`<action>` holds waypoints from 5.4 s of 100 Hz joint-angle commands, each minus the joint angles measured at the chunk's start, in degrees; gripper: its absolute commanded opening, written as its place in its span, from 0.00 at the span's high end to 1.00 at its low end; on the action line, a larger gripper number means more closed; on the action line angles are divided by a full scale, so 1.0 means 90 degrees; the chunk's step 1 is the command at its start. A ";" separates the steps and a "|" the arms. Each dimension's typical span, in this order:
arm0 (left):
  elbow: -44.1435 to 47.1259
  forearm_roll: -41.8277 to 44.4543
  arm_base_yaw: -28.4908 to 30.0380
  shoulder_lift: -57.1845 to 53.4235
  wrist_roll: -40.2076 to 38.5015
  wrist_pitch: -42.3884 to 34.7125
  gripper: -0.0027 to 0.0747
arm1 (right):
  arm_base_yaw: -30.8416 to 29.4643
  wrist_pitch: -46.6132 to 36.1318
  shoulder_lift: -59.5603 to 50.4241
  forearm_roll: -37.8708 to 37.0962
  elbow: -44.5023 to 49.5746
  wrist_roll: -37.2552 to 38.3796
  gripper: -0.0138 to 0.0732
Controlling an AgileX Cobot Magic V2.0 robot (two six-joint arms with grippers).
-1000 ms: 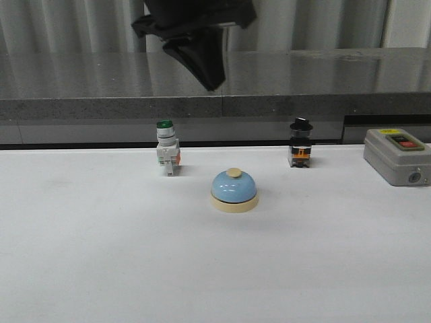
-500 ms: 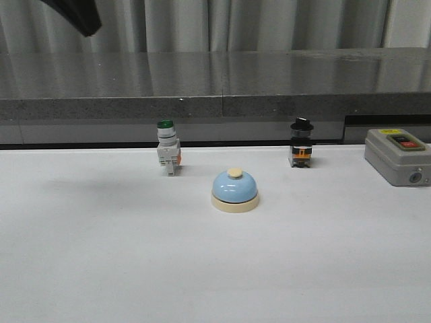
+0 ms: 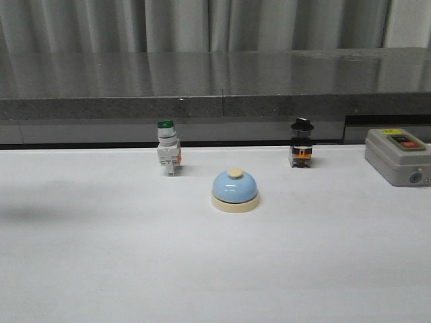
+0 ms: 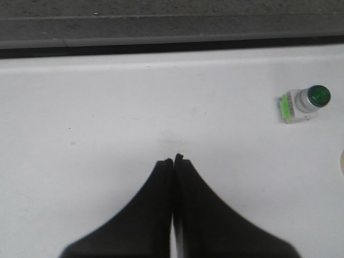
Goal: Place and press bell with both arms
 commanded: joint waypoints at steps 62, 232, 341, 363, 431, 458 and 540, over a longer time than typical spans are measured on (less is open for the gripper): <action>0.2890 -0.0097 0.0262 -0.3044 -0.0037 -0.2387 0.99 | -0.0023 -0.0483 -0.0111 -0.0070 -0.0092 -0.0022 0.92; 0.8019 0.0538 0.0099 -0.9064 -0.0600 -0.5080 0.99 | -0.0023 -0.0483 -0.0111 -0.0070 -0.0092 -0.0022 0.92; 0.9272 0.0864 -0.0199 -0.9932 -0.1038 -0.6009 0.99 | -0.0023 -0.0477 -0.0111 -0.0070 -0.0092 -0.0022 0.92; 0.9272 0.0864 -0.0199 -0.9932 -0.1038 -0.6009 0.99 | -0.0023 -0.0477 -0.0111 -0.0070 -0.0092 -0.0022 0.92; 0.9272 0.0864 -0.0199 -0.9932 -0.1038 -0.6009 0.99 | -0.0023 0.0698 0.1290 -0.0105 -0.1562 -0.0028 0.92; 0.9272 0.0864 -0.0199 -0.9932 -0.1038 -0.6009 0.99 | -0.0014 0.0504 0.2994 -0.0056 -0.2683 -0.0028 0.92; 0.9272 0.0864 -0.0199 -0.9932 -0.1038 -0.6009 0.99 | 0.1917 0.2681 0.7514 0.0203 -0.6039 -0.0028 0.92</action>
